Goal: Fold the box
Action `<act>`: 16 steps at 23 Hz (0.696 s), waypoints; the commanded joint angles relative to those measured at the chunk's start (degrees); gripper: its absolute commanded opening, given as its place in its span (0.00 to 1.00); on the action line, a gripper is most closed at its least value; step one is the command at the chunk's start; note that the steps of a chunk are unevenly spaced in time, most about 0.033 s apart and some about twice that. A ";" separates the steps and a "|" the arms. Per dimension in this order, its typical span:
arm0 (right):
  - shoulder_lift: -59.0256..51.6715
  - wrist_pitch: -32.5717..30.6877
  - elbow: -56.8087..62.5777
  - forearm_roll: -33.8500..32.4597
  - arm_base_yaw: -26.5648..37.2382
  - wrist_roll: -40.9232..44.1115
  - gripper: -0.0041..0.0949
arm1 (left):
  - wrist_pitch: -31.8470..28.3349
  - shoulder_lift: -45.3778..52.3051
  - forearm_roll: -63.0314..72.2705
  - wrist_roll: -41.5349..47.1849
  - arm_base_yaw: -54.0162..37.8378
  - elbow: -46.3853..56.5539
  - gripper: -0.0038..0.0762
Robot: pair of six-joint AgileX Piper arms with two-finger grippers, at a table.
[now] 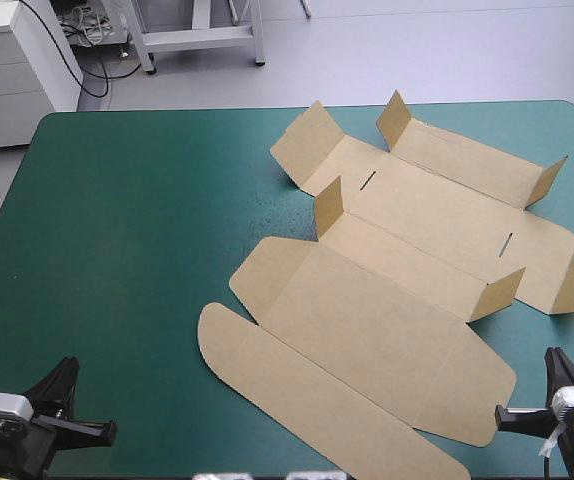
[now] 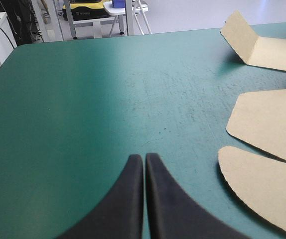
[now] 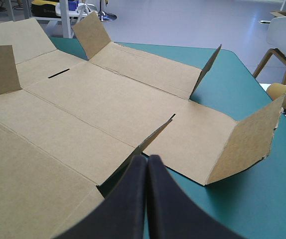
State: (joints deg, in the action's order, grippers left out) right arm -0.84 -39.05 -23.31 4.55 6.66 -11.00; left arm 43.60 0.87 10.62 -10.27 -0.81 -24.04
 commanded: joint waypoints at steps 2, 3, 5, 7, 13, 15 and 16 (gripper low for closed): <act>-1.05 4.44 -1.40 0.82 0.37 -1.73 0.06 | -4.45 0.70 0.99 0.13 0.19 -1.30 0.04; -1.05 4.44 -1.40 1.20 0.37 -2.10 0.10 | -4.45 0.70 0.99 0.13 0.19 -1.30 0.04; -1.05 4.44 -1.40 1.20 0.37 -1.99 0.19 | -4.45 0.70 0.99 0.13 0.19 -1.30 0.04; -1.05 4.44 -1.40 1.20 0.37 -1.99 0.32 | -4.45 0.70 0.99 0.13 0.19 -1.30 0.04; -1.05 4.44 -1.40 0.36 0.37 -0.75 0.84 | -4.45 0.70 0.99 0.13 0.19 -1.30 0.04; -0.67 4.44 -1.40 -0.53 0.37 2.13 0.84 | -4.45 0.70 0.99 0.13 0.19 -1.30 0.04; 0.16 4.11 -1.40 -1.31 0.37 4.33 0.84 | -4.45 0.70 0.99 0.13 0.19 -1.30 0.04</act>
State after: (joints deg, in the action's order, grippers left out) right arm -0.84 -39.05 -23.31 4.33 6.66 -9.40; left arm 43.60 0.87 10.62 -10.27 -0.81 -24.04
